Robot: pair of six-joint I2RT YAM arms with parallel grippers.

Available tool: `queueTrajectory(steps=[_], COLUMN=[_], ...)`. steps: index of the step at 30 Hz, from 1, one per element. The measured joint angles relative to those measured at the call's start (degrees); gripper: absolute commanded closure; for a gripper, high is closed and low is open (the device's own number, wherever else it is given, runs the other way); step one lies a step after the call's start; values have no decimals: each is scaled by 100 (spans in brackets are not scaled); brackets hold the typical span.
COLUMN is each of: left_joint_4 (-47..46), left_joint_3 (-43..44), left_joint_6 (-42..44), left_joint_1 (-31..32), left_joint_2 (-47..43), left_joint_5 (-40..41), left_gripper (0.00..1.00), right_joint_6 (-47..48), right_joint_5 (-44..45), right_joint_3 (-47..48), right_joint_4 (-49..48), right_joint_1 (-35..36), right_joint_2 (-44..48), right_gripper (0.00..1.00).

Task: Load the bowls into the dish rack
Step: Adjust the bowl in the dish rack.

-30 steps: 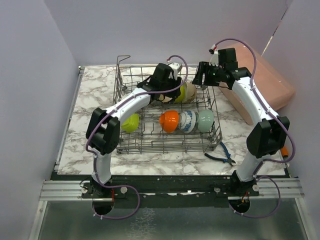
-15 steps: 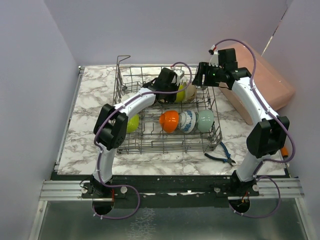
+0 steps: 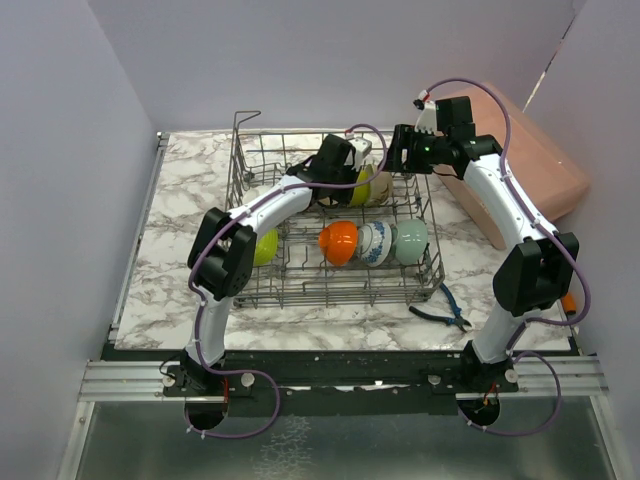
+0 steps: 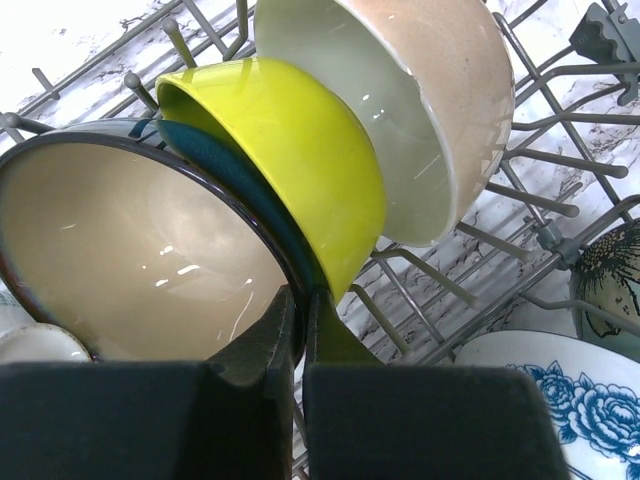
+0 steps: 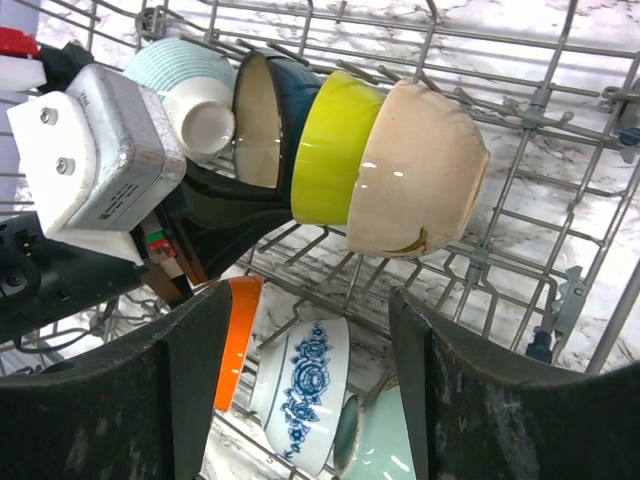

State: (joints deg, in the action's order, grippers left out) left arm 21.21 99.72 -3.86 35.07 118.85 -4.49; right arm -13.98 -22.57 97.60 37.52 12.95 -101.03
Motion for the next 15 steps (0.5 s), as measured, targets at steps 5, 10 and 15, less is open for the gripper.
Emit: queueTrajectory(steps=[5, 10, 15], left_joint_4=[-24, -282, -616], left_joint_3=[-15, -304, -695], left_joint_6=[-153, -382, -673], left_joint_1=[-87, -256, -472], left_joint_2=[-26, -225, -487], left_joint_5=[-188, -557, -898], left_gripper=[100, 100, 100], right_joint_6=[-72, -149, -214], right_joint_5=[-280, -522, -697], right_joint_3=[0, 0, 0], right_joint_4=[-52, -129, -195], right_joint_1=[0, 0, 0], right_joint_2=[-24, -98, -144], right_gripper=[35, 36, 36])
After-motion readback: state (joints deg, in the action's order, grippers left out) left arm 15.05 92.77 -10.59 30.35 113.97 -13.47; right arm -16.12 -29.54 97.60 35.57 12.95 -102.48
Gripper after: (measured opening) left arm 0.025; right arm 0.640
